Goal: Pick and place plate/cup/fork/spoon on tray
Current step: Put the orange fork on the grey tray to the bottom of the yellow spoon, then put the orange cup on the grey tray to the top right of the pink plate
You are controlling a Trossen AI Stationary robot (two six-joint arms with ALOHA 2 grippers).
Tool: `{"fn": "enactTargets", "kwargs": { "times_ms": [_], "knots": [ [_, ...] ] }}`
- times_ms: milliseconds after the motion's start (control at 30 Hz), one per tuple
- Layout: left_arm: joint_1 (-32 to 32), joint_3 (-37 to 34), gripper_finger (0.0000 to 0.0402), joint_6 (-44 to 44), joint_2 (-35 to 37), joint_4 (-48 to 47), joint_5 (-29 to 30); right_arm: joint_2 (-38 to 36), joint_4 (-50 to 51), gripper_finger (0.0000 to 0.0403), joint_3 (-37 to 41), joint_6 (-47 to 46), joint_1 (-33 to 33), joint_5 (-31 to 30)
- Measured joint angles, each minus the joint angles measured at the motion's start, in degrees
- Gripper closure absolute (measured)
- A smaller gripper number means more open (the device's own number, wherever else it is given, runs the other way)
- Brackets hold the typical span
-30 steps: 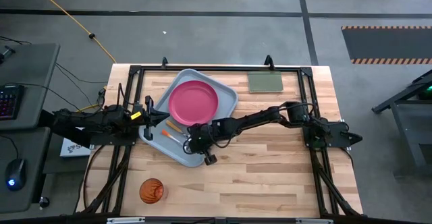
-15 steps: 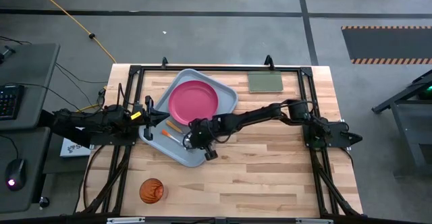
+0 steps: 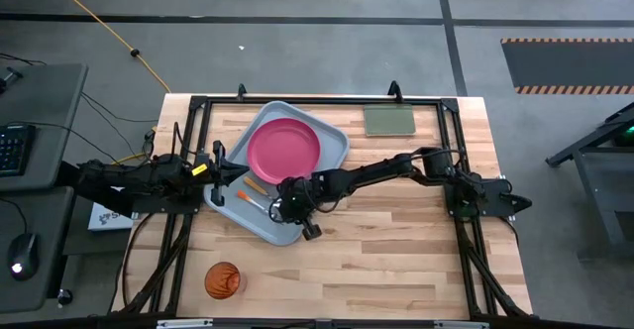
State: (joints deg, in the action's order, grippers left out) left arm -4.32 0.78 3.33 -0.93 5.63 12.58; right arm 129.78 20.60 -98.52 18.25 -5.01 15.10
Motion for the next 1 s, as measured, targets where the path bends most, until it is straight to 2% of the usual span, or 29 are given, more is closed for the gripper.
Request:
{"fn": "enactTargets", "kwargs": {
  "times_ms": [267,500,667,1000],
  "knots": [
    [0.0,0.0,0.0398,0.0,0.0,0.0,0.0,2.4,-2.6,0.0403,0.0,-0.4,0.0,1.2],
    [0.0,0.0,0.0398,-0.1,0.0,0.0,0.0,2.3,-6.1,0.0403,0.0,-0.3,0.2,-0.2],
    [0.0,0.0,0.0398,-0.1,0.0,0.0,0.0,2.3,-6.3,0.0403,0.0,-0.3,0.8,-3.6],
    [0.0,0.0,0.0398,0.0,0.0,0.0,0.0,-0.2,-0.2,0.0403,0.0,0.0,1.0,-3.6]
  ]
}}
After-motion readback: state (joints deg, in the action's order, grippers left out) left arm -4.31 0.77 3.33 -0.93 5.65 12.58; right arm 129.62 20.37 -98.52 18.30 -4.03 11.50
